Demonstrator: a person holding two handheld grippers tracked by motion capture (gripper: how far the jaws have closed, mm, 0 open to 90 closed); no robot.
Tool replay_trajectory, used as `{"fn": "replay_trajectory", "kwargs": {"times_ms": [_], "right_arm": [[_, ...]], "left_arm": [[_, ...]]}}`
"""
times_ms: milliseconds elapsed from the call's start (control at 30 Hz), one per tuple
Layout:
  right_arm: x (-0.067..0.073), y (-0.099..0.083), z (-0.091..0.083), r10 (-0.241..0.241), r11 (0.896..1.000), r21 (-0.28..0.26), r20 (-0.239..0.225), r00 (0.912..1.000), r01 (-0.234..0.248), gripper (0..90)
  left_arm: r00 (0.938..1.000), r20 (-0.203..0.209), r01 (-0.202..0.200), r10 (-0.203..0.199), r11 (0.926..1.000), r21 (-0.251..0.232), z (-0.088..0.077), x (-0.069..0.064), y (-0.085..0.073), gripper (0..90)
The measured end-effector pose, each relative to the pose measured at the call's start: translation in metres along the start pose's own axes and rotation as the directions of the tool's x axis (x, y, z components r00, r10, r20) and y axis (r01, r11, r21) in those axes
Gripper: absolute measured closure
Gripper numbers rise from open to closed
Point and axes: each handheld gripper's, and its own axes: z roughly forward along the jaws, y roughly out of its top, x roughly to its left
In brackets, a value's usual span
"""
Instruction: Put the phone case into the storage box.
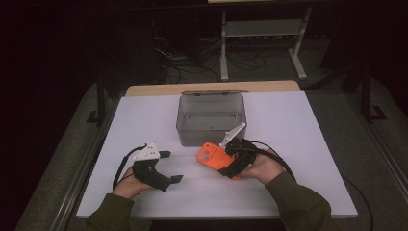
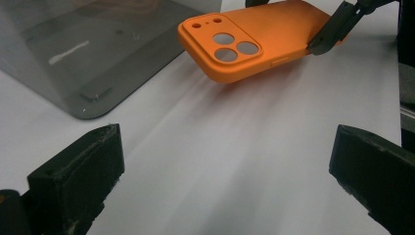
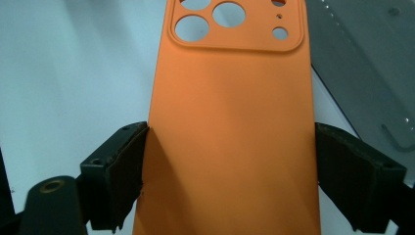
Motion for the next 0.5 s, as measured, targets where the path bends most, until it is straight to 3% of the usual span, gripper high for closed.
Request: {"fn": "replay_trajectory", "kwargs": {"times_ms": [500], "right_arm": [[0.001,0.000,-0.002,0.005,1.000,-0.006,-0.004,1.0000,-0.005,15.5]], "left_arm": [[0.9998,0.018,-0.012,0.012,0.9999,-0.011,0.012,-0.002,0.015,0.0]]}}
